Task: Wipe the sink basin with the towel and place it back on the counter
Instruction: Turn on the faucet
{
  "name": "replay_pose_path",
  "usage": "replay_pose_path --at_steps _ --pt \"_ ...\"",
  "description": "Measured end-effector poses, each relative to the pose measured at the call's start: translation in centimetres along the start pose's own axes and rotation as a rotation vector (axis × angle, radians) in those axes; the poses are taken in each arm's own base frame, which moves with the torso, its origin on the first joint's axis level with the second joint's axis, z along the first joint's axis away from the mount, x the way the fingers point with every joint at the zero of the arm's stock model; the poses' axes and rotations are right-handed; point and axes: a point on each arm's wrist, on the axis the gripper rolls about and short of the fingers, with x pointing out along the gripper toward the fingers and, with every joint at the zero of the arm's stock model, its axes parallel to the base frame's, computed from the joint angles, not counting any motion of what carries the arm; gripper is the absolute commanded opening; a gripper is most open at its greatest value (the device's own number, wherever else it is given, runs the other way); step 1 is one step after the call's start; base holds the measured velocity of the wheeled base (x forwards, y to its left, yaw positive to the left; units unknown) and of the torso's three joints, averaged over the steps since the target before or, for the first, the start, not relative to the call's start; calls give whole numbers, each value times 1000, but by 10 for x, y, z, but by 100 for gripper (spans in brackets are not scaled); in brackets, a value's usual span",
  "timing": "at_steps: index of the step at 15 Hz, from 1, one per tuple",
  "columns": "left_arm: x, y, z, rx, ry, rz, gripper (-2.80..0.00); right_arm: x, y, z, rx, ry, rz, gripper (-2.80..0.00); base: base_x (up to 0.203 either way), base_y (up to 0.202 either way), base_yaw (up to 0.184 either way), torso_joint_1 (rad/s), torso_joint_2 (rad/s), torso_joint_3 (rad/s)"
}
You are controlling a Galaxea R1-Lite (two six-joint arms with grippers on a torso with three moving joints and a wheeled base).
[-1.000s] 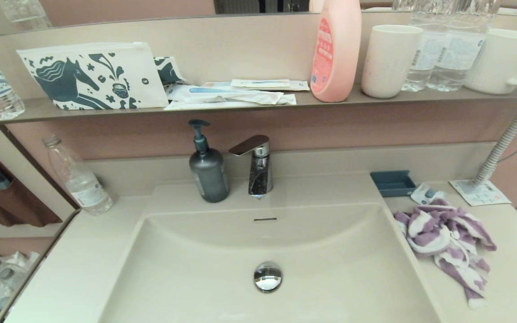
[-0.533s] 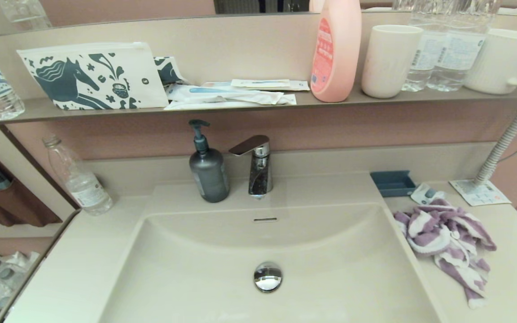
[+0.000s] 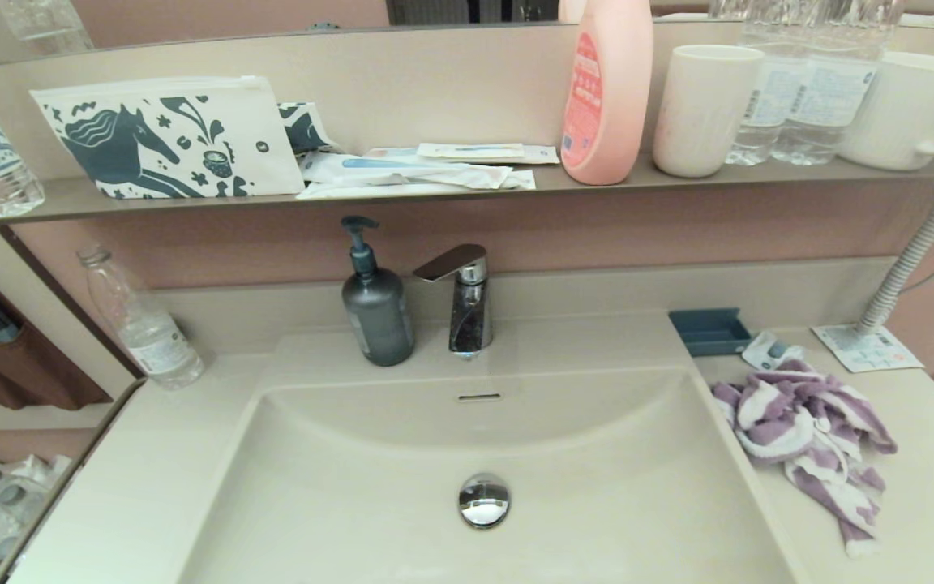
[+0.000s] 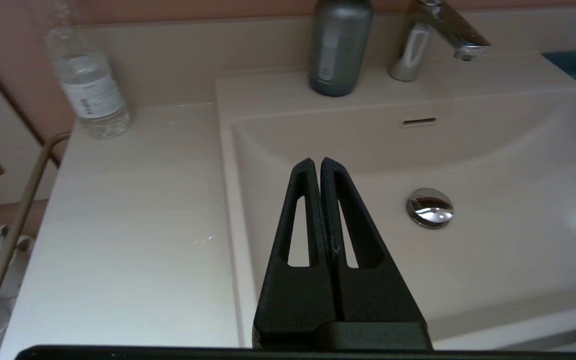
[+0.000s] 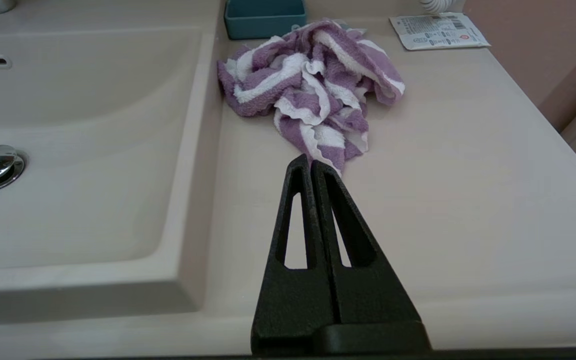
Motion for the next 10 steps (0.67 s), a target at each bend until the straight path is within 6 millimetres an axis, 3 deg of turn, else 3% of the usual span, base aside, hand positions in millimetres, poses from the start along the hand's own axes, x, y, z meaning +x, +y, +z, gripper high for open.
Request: replay_pose_path --at_steps 7,10 --pt "75 8 41 -4 72 -122 -280 0 0 0 0 0 0 -280 0 0 0 0 0 0" --pt "109 1 50 -4 98 -209 -280 0 0 0 0 0 0 -280 0 0 0 0 0 0"
